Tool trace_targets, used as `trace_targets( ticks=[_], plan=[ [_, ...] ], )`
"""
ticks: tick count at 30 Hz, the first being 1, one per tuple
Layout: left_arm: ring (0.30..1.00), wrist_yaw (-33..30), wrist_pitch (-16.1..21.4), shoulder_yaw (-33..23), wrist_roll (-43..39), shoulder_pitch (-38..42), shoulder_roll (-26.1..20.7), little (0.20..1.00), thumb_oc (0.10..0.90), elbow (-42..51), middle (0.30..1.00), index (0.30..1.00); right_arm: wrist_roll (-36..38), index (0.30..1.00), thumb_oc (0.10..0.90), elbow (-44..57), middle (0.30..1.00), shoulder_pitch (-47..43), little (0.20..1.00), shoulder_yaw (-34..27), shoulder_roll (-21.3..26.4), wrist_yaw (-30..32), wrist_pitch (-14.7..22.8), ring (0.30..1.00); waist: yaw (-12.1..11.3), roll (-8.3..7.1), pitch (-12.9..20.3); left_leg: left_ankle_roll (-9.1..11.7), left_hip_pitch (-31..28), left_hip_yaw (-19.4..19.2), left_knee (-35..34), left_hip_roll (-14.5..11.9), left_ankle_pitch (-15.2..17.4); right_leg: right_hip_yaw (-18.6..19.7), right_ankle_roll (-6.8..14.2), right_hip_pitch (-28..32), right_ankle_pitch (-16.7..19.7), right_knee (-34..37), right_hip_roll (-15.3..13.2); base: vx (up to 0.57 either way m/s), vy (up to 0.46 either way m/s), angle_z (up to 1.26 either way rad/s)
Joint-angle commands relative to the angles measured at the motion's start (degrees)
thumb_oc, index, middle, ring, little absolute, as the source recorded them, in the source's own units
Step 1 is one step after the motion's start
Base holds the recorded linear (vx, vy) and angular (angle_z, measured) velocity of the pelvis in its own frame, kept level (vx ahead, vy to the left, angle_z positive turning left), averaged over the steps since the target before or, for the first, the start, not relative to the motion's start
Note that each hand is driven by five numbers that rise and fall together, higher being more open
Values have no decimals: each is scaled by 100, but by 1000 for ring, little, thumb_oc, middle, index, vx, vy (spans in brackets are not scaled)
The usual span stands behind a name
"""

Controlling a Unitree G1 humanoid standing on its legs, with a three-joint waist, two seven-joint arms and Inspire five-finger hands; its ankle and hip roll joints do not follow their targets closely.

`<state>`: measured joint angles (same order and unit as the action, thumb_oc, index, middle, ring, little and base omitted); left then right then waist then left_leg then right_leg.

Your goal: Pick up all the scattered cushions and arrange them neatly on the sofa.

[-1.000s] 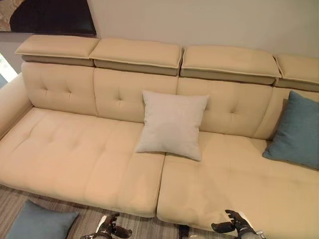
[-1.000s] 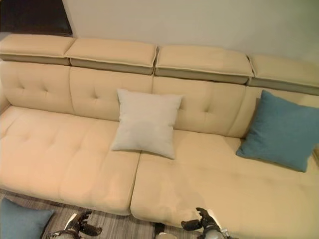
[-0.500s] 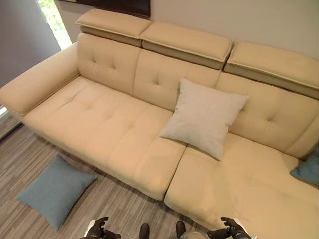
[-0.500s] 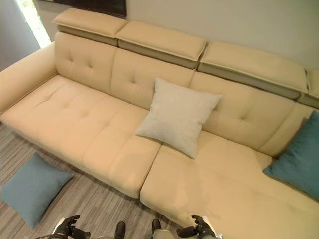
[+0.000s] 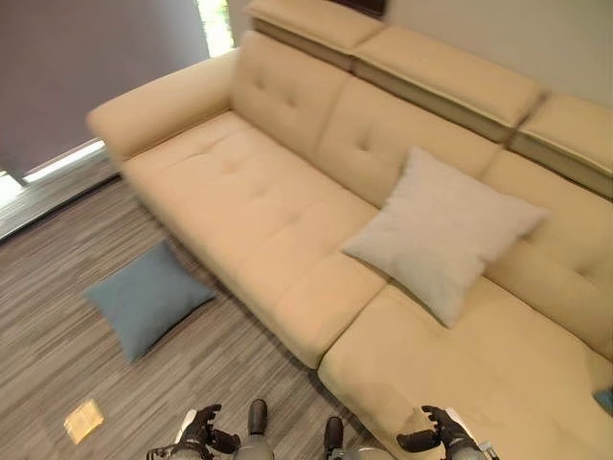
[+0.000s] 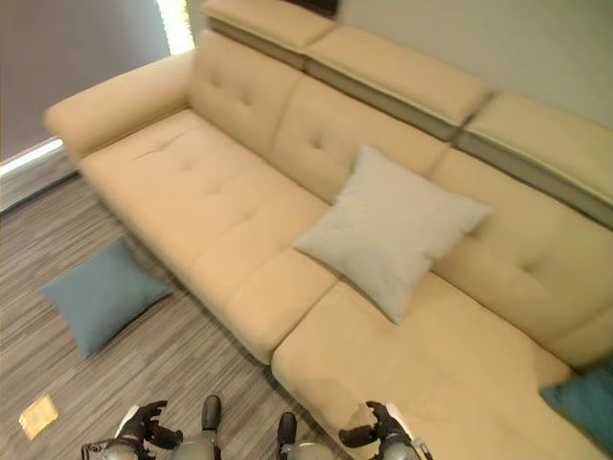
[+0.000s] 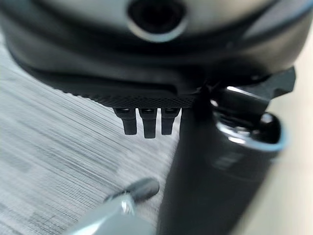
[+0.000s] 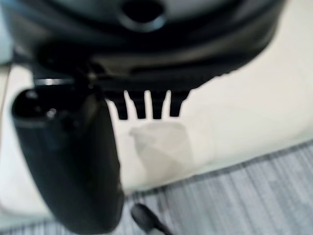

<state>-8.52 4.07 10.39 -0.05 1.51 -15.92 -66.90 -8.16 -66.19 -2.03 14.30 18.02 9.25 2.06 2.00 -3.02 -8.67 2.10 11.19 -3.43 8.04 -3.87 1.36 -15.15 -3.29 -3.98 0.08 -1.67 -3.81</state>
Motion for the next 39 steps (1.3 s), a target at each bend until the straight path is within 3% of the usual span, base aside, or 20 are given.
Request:
trace_targets(
  ticks=[1,4,6,9,15,18,19,20,22,26,30,32,34,35,37,39],
  plan=[
    [900,-29,56,-76,-95,-66,-117,900,800,125,900,900,93,900,800,-112,900,-130,900,-235,125,182,52,900,104,-230,144,-57,-204,-273,90,219,153,529,671,36,-475,-158,-53,-46,33,101],
    [900,41,18,-49,-70,-18,-133,900,800,103,900,900,145,900,800,-214,900,-81,900,-288,113,169,-2,900,222,-286,230,-73,-546,-779,200,59,448,46,694,156,-447,-109,-191,8,99,104],
    [900,77,1,-71,-19,-67,-150,900,800,72,900,900,93,900,800,-228,900,-91,900,-243,95,148,-17,900,217,-262,272,-89,-702,-765,-112,117,450,-46,738,206,-435,-137,-188,84,166,118],
    [900,90,-5,-122,0,-105,-191,900,800,21,900,900,83,900,800,-239,900,-126,900,-204,57,152,-20,900,166,-302,273,-132,-751,-575,-268,217,431,-66,779,209,-412,-247,-229,35,148,56],
    [900,53,-83,-344,34,-181,-370,900,800,-236,900,900,6,900,800,-47,900,-152,900,-25,-135,89,-54,900,3,-286,141,-397,-949,-56,-536,536,414,137,866,-185,-372,-1455,-548,31,158,37],
    [900,49,-81,-418,-88,-217,-393,900,800,-224,900,900,-19,900,800,23,900,-159,900,77,-181,69,-38,900,27,-250,143,-421,-995,126,-645,541,356,521,880,-402,-308,-1607,-386,58,38,53],
    [900,48,-68,-422,-117,-265,-393,900,800,-168,900,900,-51,900,800,75,900,-140,900,152,-200,62,-20,900,100,-248,152,-426,-1074,374,-740,629,298,1098,874,-493,-374,-1436,11,157,25,82],
    [900,53,-67,-419,-120,-280,-381,900,800,-176,900,900,-66,900,800,83,900,-143,900,181,-204,61,-15,900,125,-256,143,-423,-1114,487,-762,685,297,1322,894,-535,-375,-1312,177,125,19,82],
    [900,61,-80,-401,-124,-262,-355,900,800,-220,900,900,-98,900,800,55,900,-188,900,234,-202,57,-22,900,148,-272,157,-412,-1121,640,-783,789,299,1480,908,-586,-224,-992,339,109,-12,82],
    [900,78,-64,-389,-140,-205,-324,900,800,-216,900,900,-109,900,800,62,900,-146,900,268,-198,53,-27,900,138,-329,154,-319,-1075,799,-567,903,399,1489,854,-374,-310,-636,415,94,-65,61],
    [900,88,-64,-364,-196,-207,-244,900,800,-91,900,900,-72,900,800,118,900,-57,900,227,-130,91,-28,900,164,-348,90,-103,-763,640,212,916,614,1273,780,-104,-266,-314,284,91,-95,32],
    [900,91,-81,-326,-200,-173,-226,900,800,-53,900,900,-50,900,800,123,900,-68,900,212,-89,112,-45,900,172,-385,2,19,-390,378,824,863,546,1168,728,7,-252,-204,198,25,-40,58],
    [900,79,-92,-306,-191,-156,-221,900,800,-43,900,900,-24,900,800,117,900,-74,900,197,-70,119,-57,900,183,-404,-26,33,-235,221,1097,774,537,1129,700,70,-257,-152,158,52,-26,37],
    [900,84,-111,-282,-179,-159,-222,900,800,-35,900,900,11,900,800,80,900,-70,900,179,-52,121,-85,900,187,-446,-31,-33,-74,-67,1193,578,584,1076,670,171,-320,-109,113,76,-26,25],
    [900,101,-136,-284,-183,-165,-227,900,800,-44,900,900,23,900,800,57,900,-64,900,173,-51,110,-108,900,173,-453,-6,-77,-43,-172,1020,493,596,1032,678,216,-362,-77,106,167,1,26],
    [900,110,-162,-258,-105,-208,-236,900,800,-129,900,900,7,900,800,-38,900,-56,900,169,-55,126,-148,900,113,-402,83,-78,77,-123,229,370,192,1024,696,319,-501,-20,196,306,69,29]
  ],
)
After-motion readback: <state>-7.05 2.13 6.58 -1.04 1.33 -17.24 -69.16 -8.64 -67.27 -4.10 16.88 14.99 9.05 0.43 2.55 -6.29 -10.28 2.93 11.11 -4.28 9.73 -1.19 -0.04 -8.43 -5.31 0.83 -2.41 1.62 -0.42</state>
